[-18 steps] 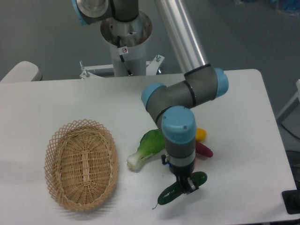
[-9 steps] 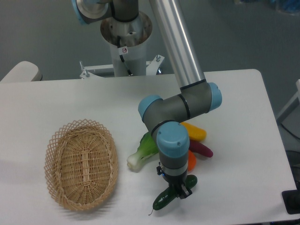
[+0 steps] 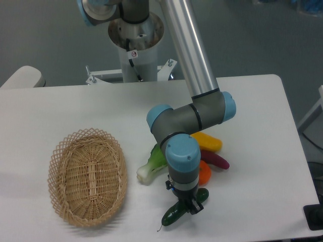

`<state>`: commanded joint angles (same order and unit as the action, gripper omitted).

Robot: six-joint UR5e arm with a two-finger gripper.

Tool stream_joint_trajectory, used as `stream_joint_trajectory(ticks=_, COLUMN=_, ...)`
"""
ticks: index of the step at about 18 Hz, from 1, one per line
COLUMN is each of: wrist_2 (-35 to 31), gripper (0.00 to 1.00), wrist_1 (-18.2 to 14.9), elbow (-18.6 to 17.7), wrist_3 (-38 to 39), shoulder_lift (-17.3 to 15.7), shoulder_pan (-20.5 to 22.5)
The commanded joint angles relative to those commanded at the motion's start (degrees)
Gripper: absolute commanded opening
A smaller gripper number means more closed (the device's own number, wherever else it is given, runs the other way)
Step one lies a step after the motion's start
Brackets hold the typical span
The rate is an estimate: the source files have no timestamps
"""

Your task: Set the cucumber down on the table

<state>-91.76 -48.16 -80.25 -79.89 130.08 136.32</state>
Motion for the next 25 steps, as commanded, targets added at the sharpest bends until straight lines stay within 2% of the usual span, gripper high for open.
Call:
stream_joint_trajectory(ticks=3, wrist_2=-0.09, gripper=1.00, wrist_1=-0.09, elbow=0.44, wrist_3=0.09, shoulder_lift=-0.53, shoulder_pan=0.08)
stream_joint_trajectory(ticks=7, wrist_2=0.08, gripper=1.00, wrist_1=-0.26, elbow=0.53, wrist_3=2.45, shoulder_lift=-3.33, shoulder_pan=-0.35)
stream_joint_trajectory(ticks=14, wrist_2=0.00, gripper=1.00, wrist_1=-1.31, elbow=-1.05, wrist_3=8.25, shoulder_lift=-9.75, shoulder_pan=-6.76)
stream_joint_trajectory(ticks=17, wrist_2=-0.09, gripper=1.00, wrist_1=-5.09, elbow=-0.97, wrist_3=9.92, shoulder_lift=-12.48, shoulder_pan=-8.61)
stream_joint_trajectory(ticks=20, wrist_2=-0.18, gripper=1.00, wrist_1=-8.33, elbow=-0.53, wrist_3=10.81, shoulder_lift=-14.84, shoulder_pan=-8.62)
stream_joint_trajectory(ticks=23, wrist_2=-0.09, gripper=1.00, wrist_1=-15.18, elbow=2.28, wrist_3=8.80, shoulder_lift=-16.43, shoulder_pan=-7.65)
stream_joint_trajectory(ticks=25, wrist_2=-0.09, gripper=1.00, wrist_1=-19.49, elbow=4.13, wrist_3=4.68, shoulder_lift=-17.31, shoulder_pan=-6.34)
